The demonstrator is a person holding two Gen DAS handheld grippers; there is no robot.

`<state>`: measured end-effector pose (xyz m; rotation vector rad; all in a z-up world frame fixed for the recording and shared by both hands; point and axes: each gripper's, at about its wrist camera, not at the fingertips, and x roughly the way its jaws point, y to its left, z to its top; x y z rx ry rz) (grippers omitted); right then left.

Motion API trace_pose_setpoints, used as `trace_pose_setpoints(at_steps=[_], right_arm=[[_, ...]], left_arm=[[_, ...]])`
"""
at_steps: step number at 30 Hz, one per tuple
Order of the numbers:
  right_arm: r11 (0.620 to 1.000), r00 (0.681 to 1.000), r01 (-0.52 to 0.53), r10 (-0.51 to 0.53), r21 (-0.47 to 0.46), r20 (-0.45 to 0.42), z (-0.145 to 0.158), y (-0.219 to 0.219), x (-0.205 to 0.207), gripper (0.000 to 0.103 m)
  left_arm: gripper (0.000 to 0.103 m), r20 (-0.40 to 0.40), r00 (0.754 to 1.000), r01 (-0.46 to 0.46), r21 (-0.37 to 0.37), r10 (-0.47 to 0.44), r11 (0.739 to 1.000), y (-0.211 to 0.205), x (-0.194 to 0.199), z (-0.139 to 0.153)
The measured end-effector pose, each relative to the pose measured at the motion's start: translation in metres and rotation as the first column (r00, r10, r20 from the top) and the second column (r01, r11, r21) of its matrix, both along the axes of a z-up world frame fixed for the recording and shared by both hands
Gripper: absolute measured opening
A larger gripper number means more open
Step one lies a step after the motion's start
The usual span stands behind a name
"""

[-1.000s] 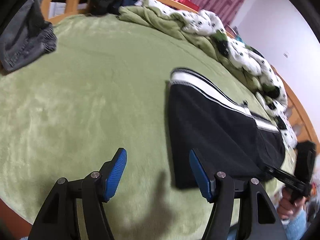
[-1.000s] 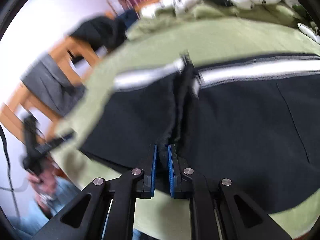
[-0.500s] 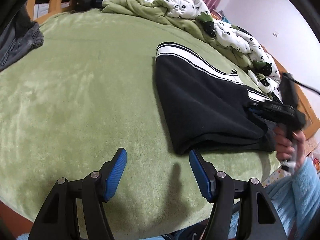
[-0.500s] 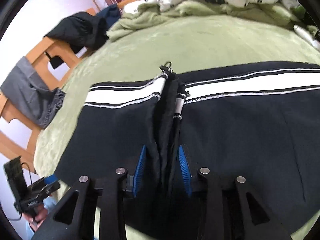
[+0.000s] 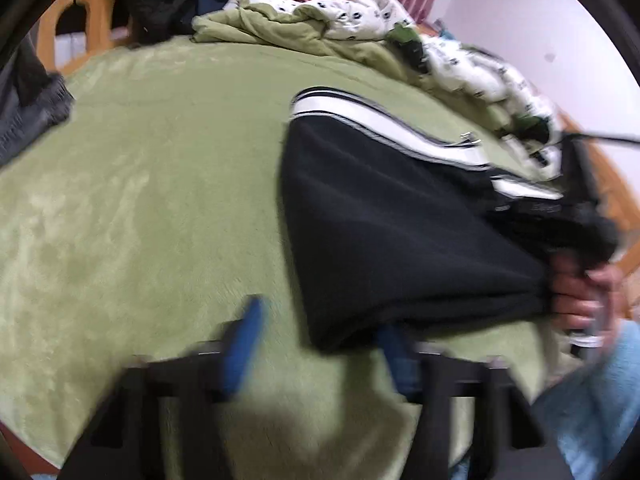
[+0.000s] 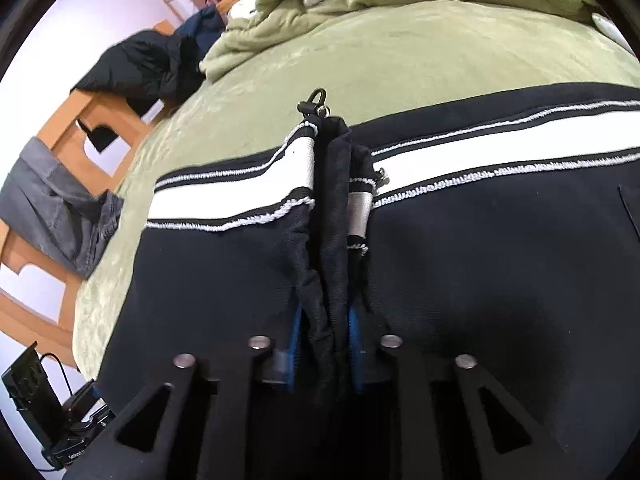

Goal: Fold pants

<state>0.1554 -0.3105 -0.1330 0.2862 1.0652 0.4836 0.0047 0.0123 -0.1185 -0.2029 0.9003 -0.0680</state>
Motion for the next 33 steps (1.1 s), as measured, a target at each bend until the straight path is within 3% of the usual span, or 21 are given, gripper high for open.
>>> trace_pose_setpoints(at_steps=[2, 5, 8, 10, 12, 14, 16, 20, 23, 28, 33], right_arm=[[1.000, 1.000, 0.001, -0.001, 0.005, 0.014, 0.006, -0.002, -0.002, 0.013], [0.996, 0.997, 0.011, -0.017, 0.091, 0.074, 0.031, -0.015, -0.008, 0.011], [0.995, 0.983, 0.011, -0.028, 0.095, 0.182, 0.059, -0.034, -0.017, 0.011], [0.993, 0.984, 0.036, -0.055, 0.115, 0.172, 0.059, -0.048, -0.014, 0.011], [0.997, 0.989, 0.044, -0.052, 0.058, 0.141, 0.044, -0.048, -0.007, 0.011], [0.997, 0.995, 0.019, -0.012, -0.077, 0.094, 0.017, -0.034, 0.002, 0.013], [0.994, 0.996, 0.026, -0.017, -0.104, 0.087, 0.002, -0.031, 0.000, 0.016], [0.994, 0.995, 0.040, -0.030, -0.104, 0.092, 0.018, -0.040, -0.015, 0.018], [0.989, 0.987, 0.045, -0.023, -0.139, 0.157, 0.038, -0.046, -0.042, 0.018], [0.991, 0.961, 0.021, 0.017, -0.133, 0.275, 0.065, -0.044, -0.090, 0.018], [0.975, 0.967, -0.043, 0.095, -0.218, 0.235, 0.042, -0.030, -0.109, 0.019]], left_arm=[[0.011, 0.020, 1.000, 0.002, 0.019, -0.002, 1.000, -0.005, -0.001, 0.004], [0.011, 0.055, 0.998, 0.008, 0.028, -0.010, 1.000, -0.010, -0.009, 0.011], [0.017, 0.048, 0.998, 0.047, 0.051, -0.049, 0.998, -0.021, -0.011, 0.010], [0.019, 0.046, 0.997, 0.053, 0.068, -0.057, 0.996, -0.028, -0.011, 0.010], [0.023, 0.029, 0.997, 0.063, 0.094, -0.066, 0.994, -0.033, -0.009, 0.010], [0.025, -0.010, 0.997, 0.074, 0.117, -0.074, 0.990, -0.033, -0.010, 0.009], [0.026, -0.049, 0.995, 0.096, 0.100, -0.092, 0.990, -0.028, -0.015, 0.012], [0.026, -0.042, 0.992, 0.118, 0.047, -0.116, 0.992, -0.014, -0.035, 0.023], [0.026, -0.007, 0.995, 0.101, 0.007, -0.101, 0.995, -0.010, -0.040, 0.036], [0.026, 0.022, 0.992, 0.123, -0.014, -0.122, 0.992, -0.026, -0.004, 0.054], [0.029, -0.073, 0.990, 0.122, -0.002, -0.122, 0.992, -0.041, 0.017, 0.025]])
